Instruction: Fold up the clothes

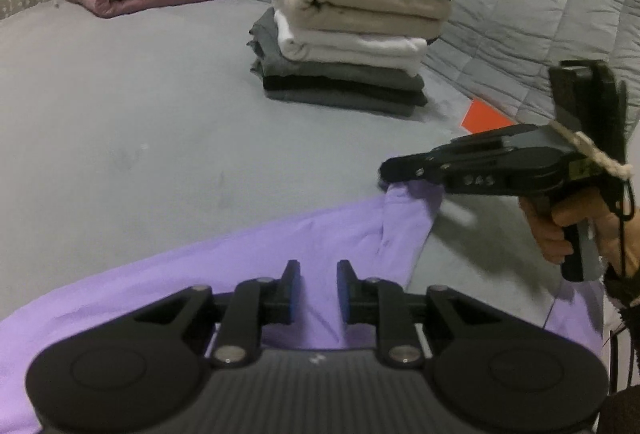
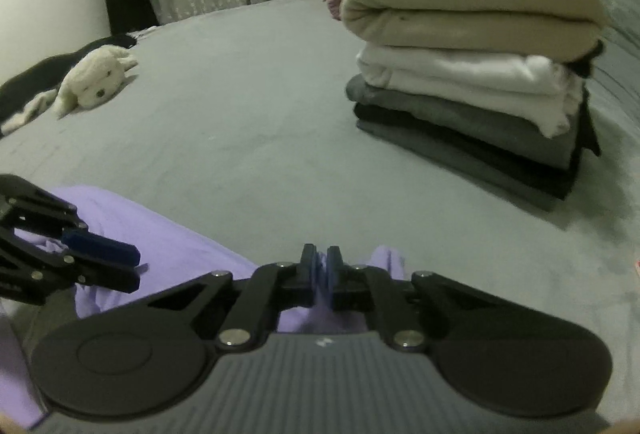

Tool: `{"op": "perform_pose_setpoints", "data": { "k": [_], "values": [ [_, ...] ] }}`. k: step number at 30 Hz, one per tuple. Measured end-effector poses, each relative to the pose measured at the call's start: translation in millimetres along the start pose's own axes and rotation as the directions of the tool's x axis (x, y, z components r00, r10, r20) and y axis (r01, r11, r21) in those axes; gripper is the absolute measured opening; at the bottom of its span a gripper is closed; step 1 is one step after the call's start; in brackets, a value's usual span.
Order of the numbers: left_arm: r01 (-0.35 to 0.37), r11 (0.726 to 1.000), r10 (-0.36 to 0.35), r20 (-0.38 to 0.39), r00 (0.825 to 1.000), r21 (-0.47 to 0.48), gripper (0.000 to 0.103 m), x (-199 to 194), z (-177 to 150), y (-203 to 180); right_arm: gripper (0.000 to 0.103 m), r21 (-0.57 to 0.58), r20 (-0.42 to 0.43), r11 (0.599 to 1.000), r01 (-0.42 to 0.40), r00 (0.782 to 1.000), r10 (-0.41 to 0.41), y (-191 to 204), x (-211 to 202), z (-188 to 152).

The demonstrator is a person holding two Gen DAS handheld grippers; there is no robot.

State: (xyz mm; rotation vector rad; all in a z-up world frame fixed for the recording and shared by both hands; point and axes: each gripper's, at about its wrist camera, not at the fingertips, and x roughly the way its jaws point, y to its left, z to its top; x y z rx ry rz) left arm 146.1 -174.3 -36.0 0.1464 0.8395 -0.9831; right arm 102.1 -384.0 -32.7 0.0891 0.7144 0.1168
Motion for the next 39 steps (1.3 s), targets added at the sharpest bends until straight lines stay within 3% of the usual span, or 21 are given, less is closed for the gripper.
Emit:
{"op": "perform_pose_setpoints", "data": {
  "k": [7,16,21,25,27,31,39],
  "values": [
    [0.011,1.000,-0.011,-0.005,1.000,0.017,0.020,0.4,3.9,-7.7,0.005,0.049,0.082,0.998,0.034,0.996,-0.038,-14.1,-53.2,-21.9],
    [0.026,0.992,-0.021,-0.045,0.999,0.120,0.029,25.7,31.0,-41.0,0.005,0.195,0.037,0.981,0.000,0.999,-0.008,-27.9,-91.6,-88.5],
    [0.051,0.981,-0.032,-0.103,0.994,0.186,0.036,55.8,47.7,-58.6,0.004,0.273,0.051,0.962,-0.017,0.999,0.003,-33.4,-105.3,-105.6],
    [0.095,0.969,-0.061,-0.153,0.986,0.228,0.037,85.5,59.4,-73.0,0.016,0.300,0.072,0.954,-0.006,0.997,-0.016,-37.9,-113.7,-110.0],
    [0.119,0.967,-0.081,-0.168,0.982,0.227,0.037,98.4,65.3,-75.4,0.017,0.325,0.078,0.946,-0.017,0.997,-0.010,-42.1,-113.6,-111.5],
    [0.175,0.963,-0.137,-0.188,0.973,0.205,0.037,120.5,78.2,-82.0,0.038,0.409,0.109,0.907,-0.095,0.993,0.055,-54.5,-108.1,-112.3],
    [0.279,0.945,-0.238,-0.224,0.945,0.172,0.036,141.4,92.0,-94.0,0.036,0.440,0.126,0.890,-0.117,0.990,0.068,-61.1,-93.6,-103.9]
  ]
}}
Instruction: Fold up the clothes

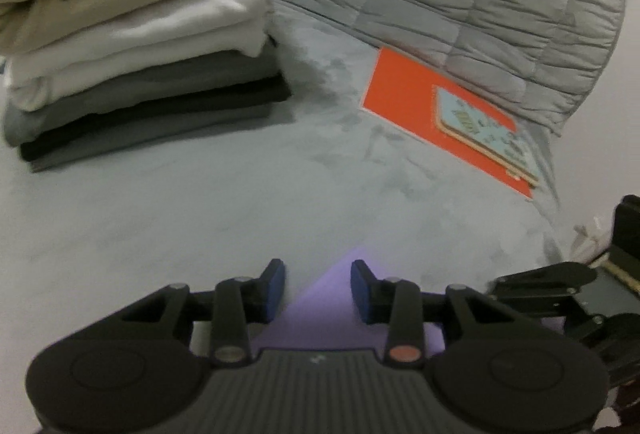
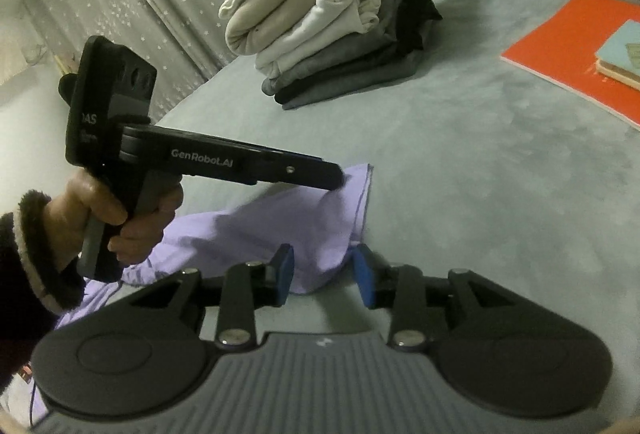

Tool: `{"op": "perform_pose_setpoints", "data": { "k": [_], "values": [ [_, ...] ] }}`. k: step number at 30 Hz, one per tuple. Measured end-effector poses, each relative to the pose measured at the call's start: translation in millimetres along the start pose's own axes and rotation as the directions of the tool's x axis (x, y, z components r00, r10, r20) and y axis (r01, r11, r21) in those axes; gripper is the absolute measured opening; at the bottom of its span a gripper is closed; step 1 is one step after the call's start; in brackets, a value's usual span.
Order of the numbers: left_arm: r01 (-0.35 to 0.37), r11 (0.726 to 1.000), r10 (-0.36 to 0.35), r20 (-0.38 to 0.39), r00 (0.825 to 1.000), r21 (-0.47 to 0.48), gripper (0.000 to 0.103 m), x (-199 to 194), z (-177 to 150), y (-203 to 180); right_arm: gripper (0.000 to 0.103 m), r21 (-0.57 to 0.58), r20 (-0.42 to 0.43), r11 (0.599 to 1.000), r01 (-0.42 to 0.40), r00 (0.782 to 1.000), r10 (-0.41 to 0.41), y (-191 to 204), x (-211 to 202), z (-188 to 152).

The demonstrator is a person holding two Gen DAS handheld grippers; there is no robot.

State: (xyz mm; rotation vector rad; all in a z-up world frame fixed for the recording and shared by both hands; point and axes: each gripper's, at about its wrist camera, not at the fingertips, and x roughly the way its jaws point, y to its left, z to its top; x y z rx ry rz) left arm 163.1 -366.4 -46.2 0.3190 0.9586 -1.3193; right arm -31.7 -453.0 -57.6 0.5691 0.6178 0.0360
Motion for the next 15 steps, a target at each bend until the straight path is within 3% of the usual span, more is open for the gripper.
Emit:
{"op": "perform_pose_setpoints", "data": {
  "k": [2,4,5,8,10,12,15],
  "values": [
    [0.013,1.000,-0.013,-0.004,1.000,0.006,0.034,2.2,1.2,-1.9,0.027,-0.002,-0.001,1.000,0.004,1.000,-0.004,0.2,2.1,1.3],
    [0.023,1.000,-0.023,-0.009,1.000,0.009,0.007,4.4,0.2,-4.9,0.021,-0.006,-0.001,1.000,0.012,1.000,-0.012,-0.7,3.1,2.1],
    [0.024,1.000,-0.024,-0.010,1.000,0.013,0.001,5.7,-1.2,-7.6,0.017,-0.008,-0.002,1.000,0.016,1.000,-0.016,-1.2,3.2,2.3],
    [-0.001,1.000,0.001,0.026,1.000,0.030,0.001,4.7,-5.8,-16.9,0.004,-0.011,-0.005,1.000,0.028,1.000,-0.028,-1.6,4.3,4.3],
    [-0.046,0.999,0.043,0.095,0.995,0.024,0.001,-2.2,-6.0,-19.0,0.003,-0.018,-0.006,0.999,0.029,1.000,-0.029,-0.6,6.1,9.4],
    [-0.100,0.995,0.098,0.169,0.981,0.003,0.000,-11.1,-3.9,-17.9,0.003,-0.038,0.006,0.999,0.039,0.999,-0.039,2.5,8.7,17.8],
    [-0.191,0.981,0.192,0.267,0.945,-0.027,0.000,-21.6,3.7,-13.1,0.002,-0.071,0.035,0.996,0.046,0.998,-0.043,7.3,14.2,38.2]
  ]
}}
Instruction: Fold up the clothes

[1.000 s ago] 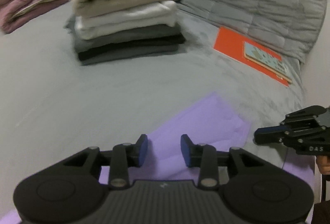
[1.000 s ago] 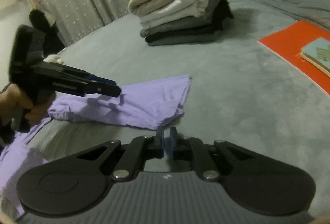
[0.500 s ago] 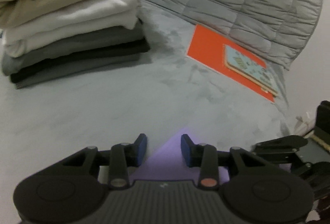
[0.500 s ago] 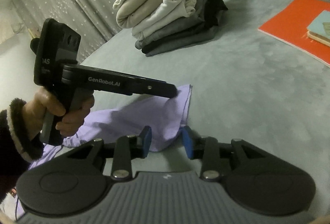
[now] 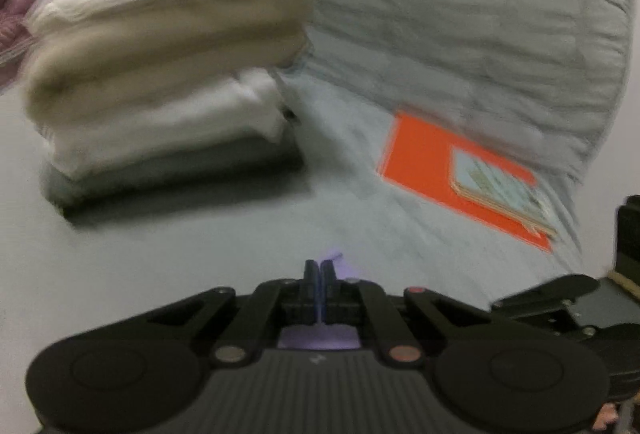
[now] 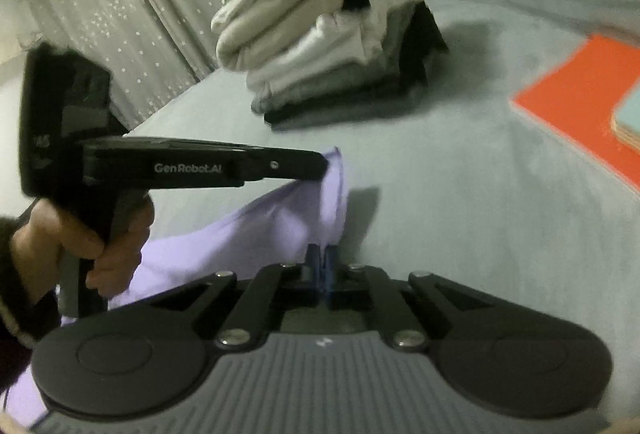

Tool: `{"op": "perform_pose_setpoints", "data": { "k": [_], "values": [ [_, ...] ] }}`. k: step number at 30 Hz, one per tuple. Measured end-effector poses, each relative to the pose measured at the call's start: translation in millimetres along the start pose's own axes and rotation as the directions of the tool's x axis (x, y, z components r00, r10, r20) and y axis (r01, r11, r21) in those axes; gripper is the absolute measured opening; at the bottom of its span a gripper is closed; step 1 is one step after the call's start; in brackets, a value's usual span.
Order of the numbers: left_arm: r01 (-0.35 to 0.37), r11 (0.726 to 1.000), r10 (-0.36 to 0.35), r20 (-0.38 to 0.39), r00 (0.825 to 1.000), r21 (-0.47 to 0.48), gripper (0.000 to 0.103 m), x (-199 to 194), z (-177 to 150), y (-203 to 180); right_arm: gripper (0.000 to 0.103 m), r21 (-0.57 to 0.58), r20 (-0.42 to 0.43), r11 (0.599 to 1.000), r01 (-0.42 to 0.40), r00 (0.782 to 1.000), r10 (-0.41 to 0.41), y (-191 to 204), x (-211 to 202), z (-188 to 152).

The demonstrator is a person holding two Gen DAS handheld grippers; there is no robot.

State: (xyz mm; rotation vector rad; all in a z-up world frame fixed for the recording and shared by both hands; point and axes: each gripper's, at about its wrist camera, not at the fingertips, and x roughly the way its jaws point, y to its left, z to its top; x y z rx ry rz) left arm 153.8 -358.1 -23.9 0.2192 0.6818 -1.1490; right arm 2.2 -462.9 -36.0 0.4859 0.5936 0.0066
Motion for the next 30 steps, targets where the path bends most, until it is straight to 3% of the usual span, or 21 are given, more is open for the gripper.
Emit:
{"op": "perform_pose_setpoints", "data": {
  "k": [6,10,18,22,24,27,30],
  "values": [
    [-0.125,0.992,0.129,0.168,0.977,-0.032,0.000,-3.7,16.6,10.0,0.002,-0.032,0.057,0.999,0.014,0.998,-0.012,-4.5,16.9,45.9],
    [-0.151,0.988,0.155,0.211,0.965,-0.034,0.000,10.2,13.5,10.7,0.002,-0.036,0.061,0.999,0.041,0.997,-0.039,-13.4,29.6,55.6],
    [-0.185,0.982,0.188,0.100,0.977,-0.040,0.001,57.0,-15.0,15.9,0.002,-0.031,-0.004,0.995,0.099,0.995,-0.099,-32.6,54.2,37.1],
    [-0.190,0.980,0.195,0.079,0.978,-0.065,0.004,56.8,-13.1,17.4,0.007,-0.065,-0.007,0.992,0.111,0.994,-0.111,-26.0,52.2,37.7],
    [-0.185,0.979,0.191,0.067,0.979,-0.087,0.013,52.8,-11.4,17.6,0.015,-0.092,-0.010,0.989,0.112,0.994,-0.113,-18.4,52.2,40.0],
    [-0.193,0.976,0.200,0.067,0.977,-0.105,0.031,35.3,-13.4,17.9,0.015,-0.121,-0.019,0.987,0.108,0.994,-0.112,-9.5,50.3,42.9],
    [-0.205,0.970,0.214,0.058,0.975,-0.132,0.035,14.4,-16.2,22.9,0.021,-0.135,-0.027,0.985,0.104,0.994,-0.108,-0.5,47.5,45.5]
  ]
}}
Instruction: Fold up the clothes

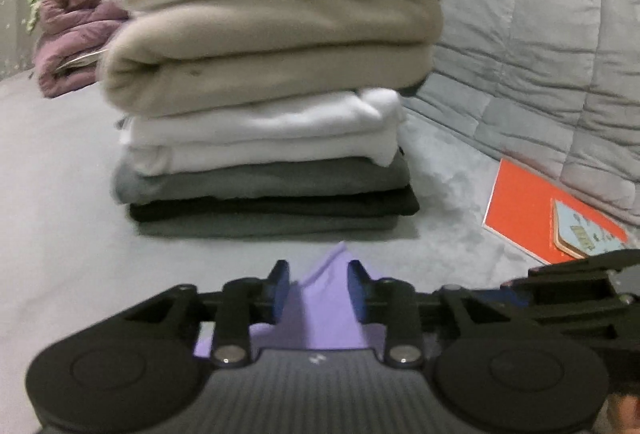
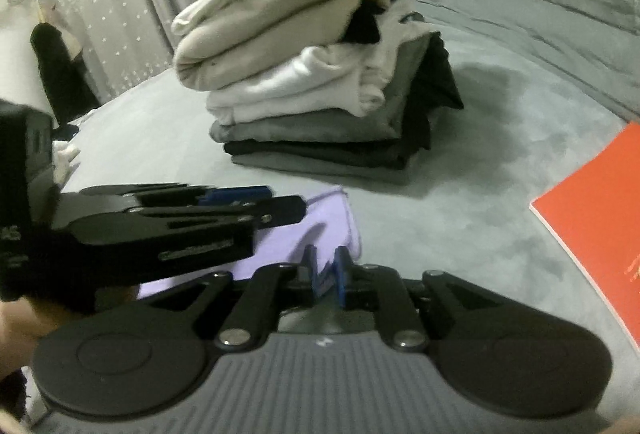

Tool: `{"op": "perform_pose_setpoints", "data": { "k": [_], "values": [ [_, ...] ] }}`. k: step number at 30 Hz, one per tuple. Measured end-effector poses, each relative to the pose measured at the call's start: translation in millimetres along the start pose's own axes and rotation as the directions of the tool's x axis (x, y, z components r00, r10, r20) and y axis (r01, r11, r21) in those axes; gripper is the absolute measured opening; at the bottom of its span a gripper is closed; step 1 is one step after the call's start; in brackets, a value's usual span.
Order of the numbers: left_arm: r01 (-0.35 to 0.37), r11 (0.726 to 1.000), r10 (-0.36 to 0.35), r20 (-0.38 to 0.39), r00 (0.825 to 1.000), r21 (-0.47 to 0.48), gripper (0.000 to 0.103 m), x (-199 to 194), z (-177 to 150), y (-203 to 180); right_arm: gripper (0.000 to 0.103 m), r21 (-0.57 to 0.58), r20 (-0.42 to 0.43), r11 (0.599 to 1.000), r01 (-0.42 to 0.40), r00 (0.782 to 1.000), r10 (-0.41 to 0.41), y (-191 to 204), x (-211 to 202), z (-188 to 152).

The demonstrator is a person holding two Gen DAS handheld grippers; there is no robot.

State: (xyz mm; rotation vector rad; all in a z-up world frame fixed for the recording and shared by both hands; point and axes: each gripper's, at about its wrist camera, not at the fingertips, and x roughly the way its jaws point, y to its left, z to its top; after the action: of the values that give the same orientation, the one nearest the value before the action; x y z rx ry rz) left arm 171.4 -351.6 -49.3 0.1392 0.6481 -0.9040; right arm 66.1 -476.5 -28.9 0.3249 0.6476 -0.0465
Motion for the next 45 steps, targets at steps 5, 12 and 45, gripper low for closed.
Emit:
{"op": "perform_pose_setpoints", "data": {
  "k": [5,12,45],
  "values": [
    [-0.043,0.999,0.043,-0.014,0.999,-0.019,0.038,-43.4,-0.7,32.3,0.036,-0.011,-0.025,1.000,-0.024,0.999,0.024,18.4,-3.8,3.5],
    [-0.141,0.989,0.139,-0.034,0.990,-0.051,0.040,-103.8,-11.0,85.3,0.036,-0.065,-0.068,0.996,-0.063,0.996,0.058,61.5,1.9,6.0],
    [-0.339,0.937,0.318,-0.202,0.926,-0.080,0.000,-223.7,-110.9,233.2,0.003,-0.537,-0.302,0.797,-0.276,0.945,0.124,208.7,113.4,-5.4]
  ]
}}
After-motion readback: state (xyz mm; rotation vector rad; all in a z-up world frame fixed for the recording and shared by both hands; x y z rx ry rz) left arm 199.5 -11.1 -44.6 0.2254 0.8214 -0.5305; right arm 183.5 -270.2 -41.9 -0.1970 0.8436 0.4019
